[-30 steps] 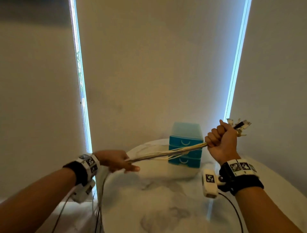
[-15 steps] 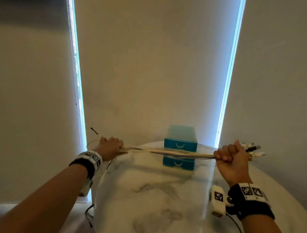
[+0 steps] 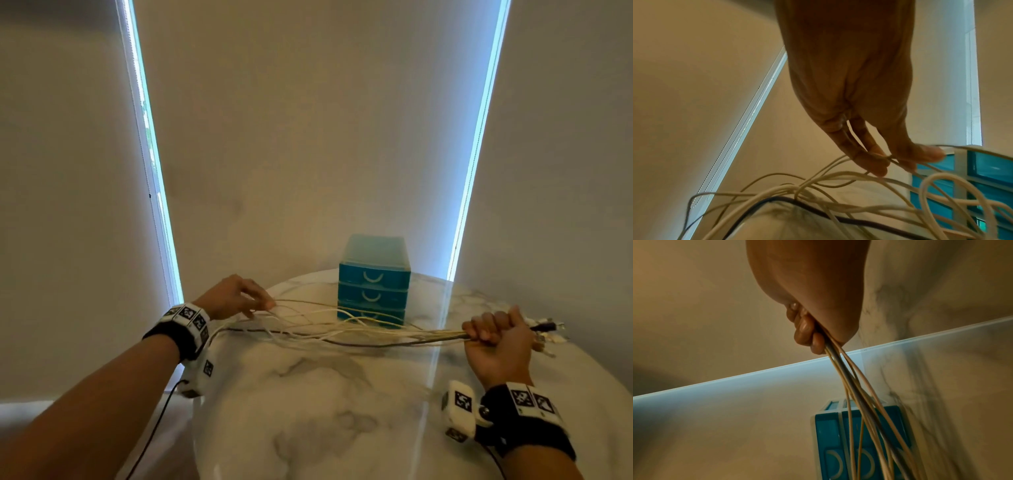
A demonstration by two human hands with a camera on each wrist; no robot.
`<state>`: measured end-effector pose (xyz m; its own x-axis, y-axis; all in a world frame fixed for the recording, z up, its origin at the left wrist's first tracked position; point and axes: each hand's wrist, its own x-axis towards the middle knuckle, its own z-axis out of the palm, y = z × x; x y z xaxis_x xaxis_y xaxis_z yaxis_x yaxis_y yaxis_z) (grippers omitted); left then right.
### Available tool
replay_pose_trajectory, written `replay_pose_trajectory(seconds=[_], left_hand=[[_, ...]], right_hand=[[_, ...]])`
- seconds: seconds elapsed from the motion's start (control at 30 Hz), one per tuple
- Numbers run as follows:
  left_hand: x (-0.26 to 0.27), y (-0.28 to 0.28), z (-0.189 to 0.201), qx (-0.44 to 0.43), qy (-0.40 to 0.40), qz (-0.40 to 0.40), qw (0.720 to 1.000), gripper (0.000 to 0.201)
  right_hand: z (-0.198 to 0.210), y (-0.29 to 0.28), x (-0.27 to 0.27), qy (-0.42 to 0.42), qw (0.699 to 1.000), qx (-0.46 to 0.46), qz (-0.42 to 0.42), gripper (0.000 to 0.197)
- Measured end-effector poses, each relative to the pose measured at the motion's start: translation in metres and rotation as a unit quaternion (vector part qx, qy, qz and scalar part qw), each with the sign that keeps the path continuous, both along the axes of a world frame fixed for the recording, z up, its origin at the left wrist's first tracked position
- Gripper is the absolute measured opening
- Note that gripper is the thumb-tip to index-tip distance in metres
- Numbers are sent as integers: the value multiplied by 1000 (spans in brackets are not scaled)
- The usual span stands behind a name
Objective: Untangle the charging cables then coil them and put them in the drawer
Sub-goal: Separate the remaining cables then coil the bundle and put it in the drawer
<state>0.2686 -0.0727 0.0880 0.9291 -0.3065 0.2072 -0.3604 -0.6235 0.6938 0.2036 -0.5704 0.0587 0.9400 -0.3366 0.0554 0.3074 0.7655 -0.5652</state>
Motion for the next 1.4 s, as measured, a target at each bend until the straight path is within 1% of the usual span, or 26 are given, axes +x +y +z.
replay_pose_trajectory(seconds=[0.07, 0.13, 0.27, 0.3, 0.37, 0.4, 0.47, 0.53, 0.57, 0.63, 0.7, 0.77, 0.83, 0.87, 0.9, 0.93, 1.0, 1.03, 1.1, 1.13, 1.17, 1.2, 1.23, 1.3, 1.33, 1.4], left_hand=[[-1, 0, 0, -39, -16, 36, 998, 20], [0, 0, 1, -30, -63, 73, 995, 32], [3, -15, 3, -37, -176, 121, 976, 17], [3, -21, 4, -24, -179, 114, 977, 22], [-2, -32, 6, 19, -169, 91, 981, 37], [-6, -37, 8, 38, -158, 79, 984, 37], [-14, -42, 11, 91, -87, 33, 992, 42], [-22, -44, 11, 222, 0, -9, 975, 53], [-22, -43, 10, 285, 8, -22, 958, 51], [-19, -36, 8, 305, -28, -18, 952, 38], [-18, -31, 14, 214, -60, 2, 975, 34], [-17, -29, 25, 18, -36, 10, 999, 32], [-23, -29, 34, -200, 22, 16, 979, 31], [-24, -29, 36, -268, 56, 11, 962, 31], [-25, -30, 39, -292, 83, -2, 953, 33], [-26, -32, 40, -278, 96, -5, 956, 36], [-29, -39, 46, -236, 85, 35, 967, 36], [-29, -41, 49, -255, 70, 70, 962, 34], [-29, -40, 57, -387, 64, 108, 914, 32], [-28, -38, 61, -448, 64, 96, 887, 32], [-29, -38, 64, -491, 63, 79, 865, 31], [-27, -37, 65, -506, 54, 74, 858, 29], [-26, -37, 66, -475, 28, 92, 875, 28], [-23, -36, 63, -298, -73, 157, 939, 37], [-20, -33, 62, -209, -123, 171, 955, 42], [-12, -23, 59, -58, -191, 184, 962, 45]], right_hand=[[1, 2, 0, -2, 1000, 0, 2, 59], [4, 5, -1, -3, 1000, -8, 1, 60], [4, 10, -5, 0, 1000, -25, -3, 61], [2, 10, -6, 3, 1000, -28, -4, 60], [-1, 8, -8, 5, 1000, -29, -5, 58], [-2, 8, -9, 2, 1000, -29, -5, 55], [-2, 5, -11, -5, 999, -31, -6, 51], [-2, 5, -11, -5, 999, -35, -7, 53], [-3, 5, -11, -3, 999, -38, -7, 56], [-4, 6, -8, 7, 999, -38, -7, 61], [-6, 6, -6, 17, 999, -36, -10, 62], [-9, 5, -6, 24, 999, -38, -10, 63], [-12, 7, -5, 31, 999, -40, -9, 64], [-12, 7, -5, 36, 999, -39, -10, 65], [-12, 7, -4, 39, 999, -36, -12, 65], [-11, 7, -4, 40, 999, -33, -13, 65], [-10, 5, -4, 40, 999, -30, -13, 66], [-11, 4, -4, 41, 999, -28, -10, 66], [-13, 2, -5, 43, 999, -21, -8, 66], [-14, 2, -5, 43, 999, -17, -8, 66], [-14, 3, -5, 43, 999, -15, -8, 66], [-14, 4, -5, 42, 999, -16, -9, 66], [-13, 5, -5, 42, 999, -19, -11, 66], [-12, 6, -6, 42, 999, -22, -14, 66], [-12, 5, -7, 40, 999, -21, -15, 66], [-12, 3, -8, 36, 999, -18, -21, 65]])
